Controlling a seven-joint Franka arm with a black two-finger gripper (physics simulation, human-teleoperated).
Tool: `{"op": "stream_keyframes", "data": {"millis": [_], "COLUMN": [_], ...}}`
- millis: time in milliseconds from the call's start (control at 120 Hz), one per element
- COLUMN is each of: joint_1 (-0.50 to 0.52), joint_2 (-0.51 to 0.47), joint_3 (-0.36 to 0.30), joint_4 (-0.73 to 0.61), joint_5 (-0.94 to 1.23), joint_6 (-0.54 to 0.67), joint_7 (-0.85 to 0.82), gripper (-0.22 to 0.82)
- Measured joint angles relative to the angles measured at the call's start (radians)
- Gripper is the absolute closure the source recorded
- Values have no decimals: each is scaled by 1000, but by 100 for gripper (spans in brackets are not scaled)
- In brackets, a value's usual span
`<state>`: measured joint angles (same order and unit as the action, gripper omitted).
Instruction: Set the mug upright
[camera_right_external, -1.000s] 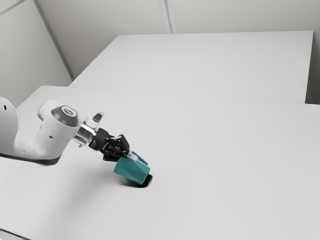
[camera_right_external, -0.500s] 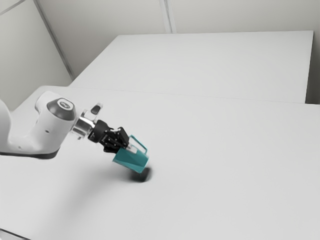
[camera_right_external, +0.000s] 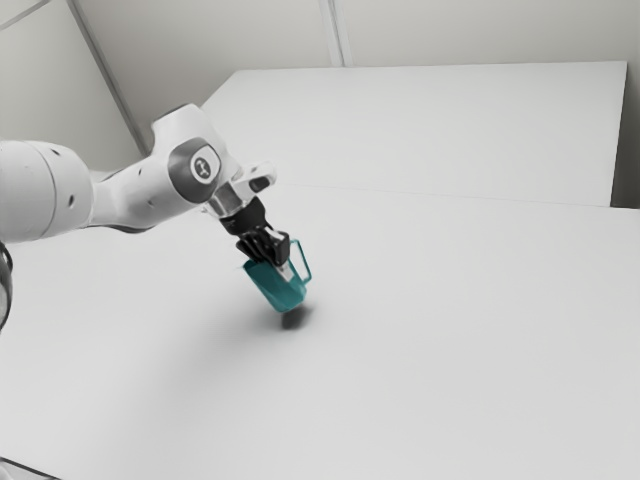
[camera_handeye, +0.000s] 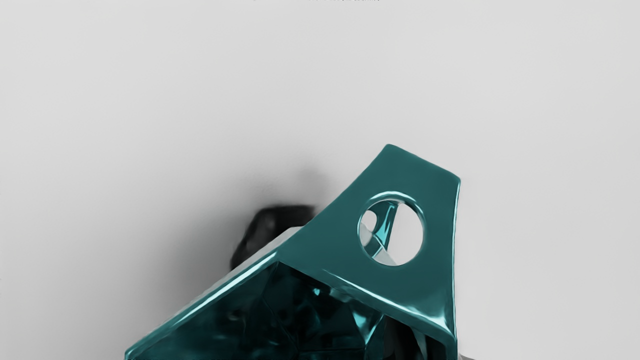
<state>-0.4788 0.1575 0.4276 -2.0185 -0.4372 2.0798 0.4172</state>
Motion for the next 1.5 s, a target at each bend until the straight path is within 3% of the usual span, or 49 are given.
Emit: {"op": "stream_keyframes", "data": {"millis": [217,567,767,917,1075,1292,1500], "joint_1": [-51,-85,-91,-91,-91,-90,-84], "joint_2": [113,158,159,146,88,-40,-135], "joint_3": [0,0,2,3,4,12,20], "joint_4": [74,86,91,119,125,128,274], "joint_5": [212,336,341,344,346,349,431], "joint_6": [11,81,89,85,77,27,-124], "joint_7": [-67,-168,-196,-211,-223,-235,-244], "gripper": [79,79,36,18,9,3,1]}}
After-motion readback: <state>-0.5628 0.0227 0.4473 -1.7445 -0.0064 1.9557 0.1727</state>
